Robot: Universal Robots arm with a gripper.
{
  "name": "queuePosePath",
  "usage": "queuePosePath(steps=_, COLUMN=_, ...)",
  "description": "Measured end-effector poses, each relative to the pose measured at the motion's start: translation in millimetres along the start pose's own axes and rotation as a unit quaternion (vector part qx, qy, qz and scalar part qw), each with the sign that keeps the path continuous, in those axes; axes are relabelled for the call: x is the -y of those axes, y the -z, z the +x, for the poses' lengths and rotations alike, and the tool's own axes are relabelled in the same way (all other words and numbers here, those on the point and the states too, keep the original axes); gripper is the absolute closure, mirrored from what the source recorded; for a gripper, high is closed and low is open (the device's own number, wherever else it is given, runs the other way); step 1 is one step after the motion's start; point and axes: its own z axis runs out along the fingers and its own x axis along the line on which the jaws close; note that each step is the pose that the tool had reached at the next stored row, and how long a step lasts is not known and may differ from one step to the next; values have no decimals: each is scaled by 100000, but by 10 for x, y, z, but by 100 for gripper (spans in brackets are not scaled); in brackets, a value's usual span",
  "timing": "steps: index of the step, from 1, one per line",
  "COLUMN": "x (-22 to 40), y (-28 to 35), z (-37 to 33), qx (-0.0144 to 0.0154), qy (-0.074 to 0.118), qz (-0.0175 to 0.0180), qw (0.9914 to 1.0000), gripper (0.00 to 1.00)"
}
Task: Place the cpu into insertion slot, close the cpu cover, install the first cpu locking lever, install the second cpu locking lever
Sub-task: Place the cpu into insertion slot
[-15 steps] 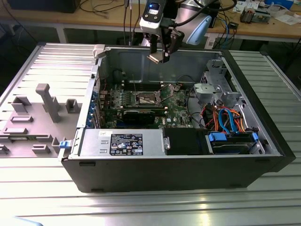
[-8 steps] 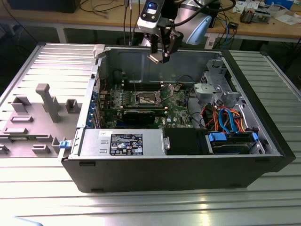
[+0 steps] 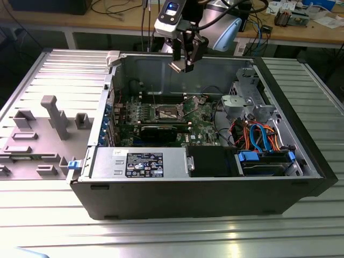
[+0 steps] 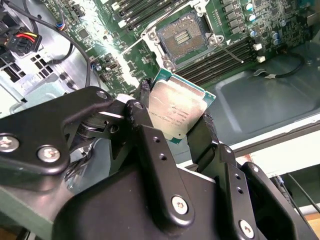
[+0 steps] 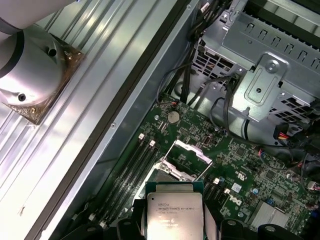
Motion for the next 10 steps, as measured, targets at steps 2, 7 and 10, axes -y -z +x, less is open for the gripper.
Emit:
queuePosePath(steps=2, x=0, y=0, z=0, qx=1, qy=-59, qz=-3, qw=100000, gripper=45)
queuePosePath(steps=7, x=0, y=0, z=0, qx=1, qy=-66, qz=-6, qw=100000, gripper=45)
queuePosePath(steps=10, x=0, y=0, z=0, qx=2, qy=-67, qz=-5, qw=100000, gripper=45)
